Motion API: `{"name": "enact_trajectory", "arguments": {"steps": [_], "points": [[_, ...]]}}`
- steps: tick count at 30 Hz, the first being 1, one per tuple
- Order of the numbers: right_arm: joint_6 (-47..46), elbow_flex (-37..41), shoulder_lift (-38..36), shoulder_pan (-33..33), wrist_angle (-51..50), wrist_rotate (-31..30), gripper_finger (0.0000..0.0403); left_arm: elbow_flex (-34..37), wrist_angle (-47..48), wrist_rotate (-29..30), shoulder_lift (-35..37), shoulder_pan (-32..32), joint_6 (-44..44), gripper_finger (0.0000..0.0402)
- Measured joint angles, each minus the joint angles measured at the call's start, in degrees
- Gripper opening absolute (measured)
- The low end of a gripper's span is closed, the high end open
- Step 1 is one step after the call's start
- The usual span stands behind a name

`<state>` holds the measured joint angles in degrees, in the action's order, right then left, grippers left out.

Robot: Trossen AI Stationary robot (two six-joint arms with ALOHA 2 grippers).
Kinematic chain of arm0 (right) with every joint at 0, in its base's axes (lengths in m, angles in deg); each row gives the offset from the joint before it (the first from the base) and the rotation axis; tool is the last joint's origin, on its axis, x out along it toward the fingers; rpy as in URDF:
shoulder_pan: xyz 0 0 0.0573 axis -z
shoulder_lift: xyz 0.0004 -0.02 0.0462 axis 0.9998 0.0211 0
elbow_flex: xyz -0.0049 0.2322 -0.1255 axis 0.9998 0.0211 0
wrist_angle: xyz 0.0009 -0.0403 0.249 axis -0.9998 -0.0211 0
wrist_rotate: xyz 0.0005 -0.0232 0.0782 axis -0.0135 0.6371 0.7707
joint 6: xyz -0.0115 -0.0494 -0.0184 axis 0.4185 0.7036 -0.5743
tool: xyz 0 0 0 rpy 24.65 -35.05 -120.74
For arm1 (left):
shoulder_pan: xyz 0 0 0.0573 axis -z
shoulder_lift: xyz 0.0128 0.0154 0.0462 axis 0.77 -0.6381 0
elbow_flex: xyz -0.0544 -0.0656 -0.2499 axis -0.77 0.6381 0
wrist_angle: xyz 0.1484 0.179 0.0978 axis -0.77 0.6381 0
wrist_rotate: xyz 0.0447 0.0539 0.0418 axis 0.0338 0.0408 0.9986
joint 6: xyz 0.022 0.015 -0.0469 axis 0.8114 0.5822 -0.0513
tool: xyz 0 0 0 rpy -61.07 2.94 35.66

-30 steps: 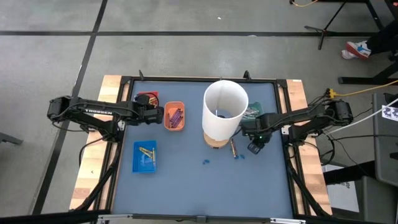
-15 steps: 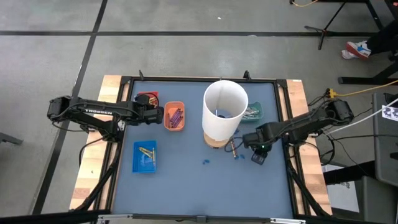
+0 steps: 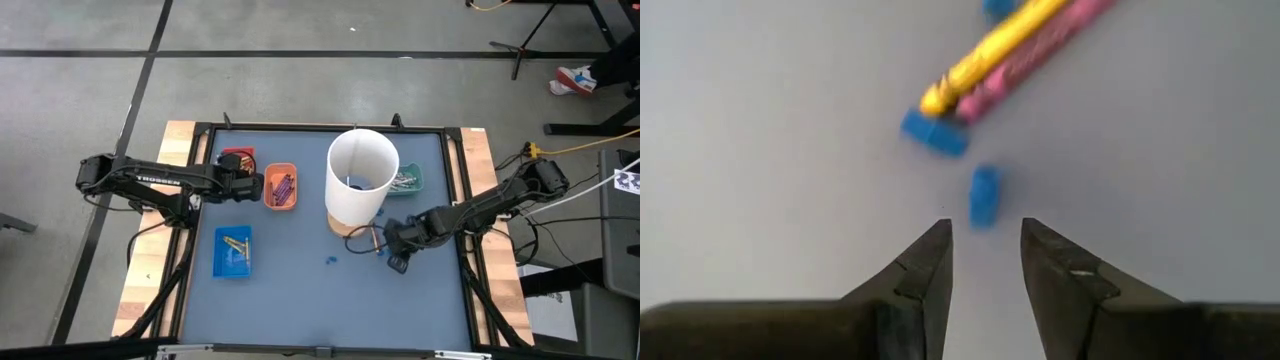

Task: Sort crayons
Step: Put the violet crayon into the orange bin

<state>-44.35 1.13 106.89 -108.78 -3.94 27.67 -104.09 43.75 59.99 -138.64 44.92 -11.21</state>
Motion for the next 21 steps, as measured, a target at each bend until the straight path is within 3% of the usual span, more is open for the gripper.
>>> {"name": "enact_trajectory", "arguments": {"steps": [8, 21], "points": [[-0.54, 0.0, 0.0, 0.09, 3.44, -13.68, 0.0117, 0.0, 0.0, 0.0, -0.01, 0.0, -0.04, 0.0118], [0.11, 0.0, 2.96, 0.07, 9.4, -16.92, 0.0117, 0.0, -0.02, 0.02, -0.02, 0.0, -0.03, 0.0118]]}}
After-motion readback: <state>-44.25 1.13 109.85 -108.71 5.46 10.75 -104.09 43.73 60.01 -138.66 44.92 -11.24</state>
